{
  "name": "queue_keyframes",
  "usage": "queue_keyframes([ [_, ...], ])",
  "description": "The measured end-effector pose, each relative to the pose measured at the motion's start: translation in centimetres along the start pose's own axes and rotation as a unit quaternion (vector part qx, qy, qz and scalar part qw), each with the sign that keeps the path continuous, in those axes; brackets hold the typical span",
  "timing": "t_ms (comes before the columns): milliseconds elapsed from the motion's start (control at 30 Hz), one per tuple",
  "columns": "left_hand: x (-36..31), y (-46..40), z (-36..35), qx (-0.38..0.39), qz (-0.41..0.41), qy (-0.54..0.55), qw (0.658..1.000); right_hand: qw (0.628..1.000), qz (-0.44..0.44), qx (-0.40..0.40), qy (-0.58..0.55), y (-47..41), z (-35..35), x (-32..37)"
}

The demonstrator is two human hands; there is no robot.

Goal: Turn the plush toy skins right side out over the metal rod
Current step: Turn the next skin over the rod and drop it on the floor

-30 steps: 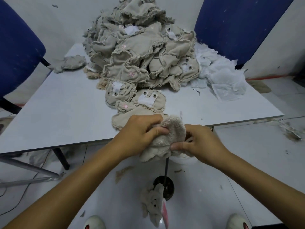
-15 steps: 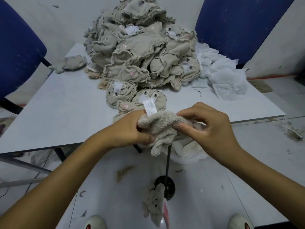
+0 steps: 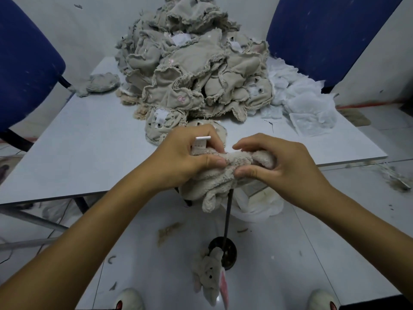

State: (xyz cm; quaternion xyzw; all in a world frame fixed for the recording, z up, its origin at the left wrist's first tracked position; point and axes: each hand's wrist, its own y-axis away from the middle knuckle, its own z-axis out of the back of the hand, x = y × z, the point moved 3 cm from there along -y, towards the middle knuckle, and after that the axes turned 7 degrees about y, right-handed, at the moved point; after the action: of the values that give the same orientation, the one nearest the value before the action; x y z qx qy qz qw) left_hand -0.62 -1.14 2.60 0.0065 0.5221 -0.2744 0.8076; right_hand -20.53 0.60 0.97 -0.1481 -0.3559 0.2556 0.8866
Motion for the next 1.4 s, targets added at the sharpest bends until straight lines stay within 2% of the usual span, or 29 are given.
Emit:
queue_keyframes([
  [67, 0.4, 0.3, -0.1, -0.001, 0.007, 0.023, 1.0, 1.0, -0.016, 0.003, -0.013, 0.2, 0.1, -0.6],
  [233, 0.5, 0.1, -0.8, 0.014, 0.053, 0.028, 0.998, 0.997, 0.032, -0.067, 0.001, 0.4, 0.3, -0.3],
  [333, 0.4, 0.0, -1.3, 0.024, 0.055, -0.016, 0.998, 0.996, 0.046, -0.082, 0.004, 0.7, 0.2, -0.1],
  [500, 0.6, 0.2, -1.8, -0.048, 0.04, -0.011, 0.998, 0.997, 0.009, -0.066, -0.04, 0.9, -0.3, -0.4],
  [733, 2.4, 0.7, -2.4, 0.0, 0.067, 0.024, 0.997, 0.995, -0.037, -0.004, -0.095, 0.7, -1.7, -1.3],
  [900, 2.2, 0.4, -2.4, -0.062, 0.047, 0.097, 0.992, 0.985, -0.057, -0.05, -0.157, -0.2, -1.3, -1.3],
  [1133, 1.4, 0.2, -1.9, -0.061, 0.02, 0.077, 0.995, 0.987, -0.069, -0.048, -0.139, -0.2, -0.9, -0.9],
  [1300, 0.2, 0.5, -1.8, -0.06, -0.082, 0.025, 0.995, 0.996, 0.019, -0.014, -0.081, 0.5, 0.2, -0.5],
  [1400, 0.7, 0.8, -2.4, -0.044, -0.038, 0.01, 0.998, 0.999, 0.035, -0.009, -0.035, 1.0, -0.1, -0.7],
])
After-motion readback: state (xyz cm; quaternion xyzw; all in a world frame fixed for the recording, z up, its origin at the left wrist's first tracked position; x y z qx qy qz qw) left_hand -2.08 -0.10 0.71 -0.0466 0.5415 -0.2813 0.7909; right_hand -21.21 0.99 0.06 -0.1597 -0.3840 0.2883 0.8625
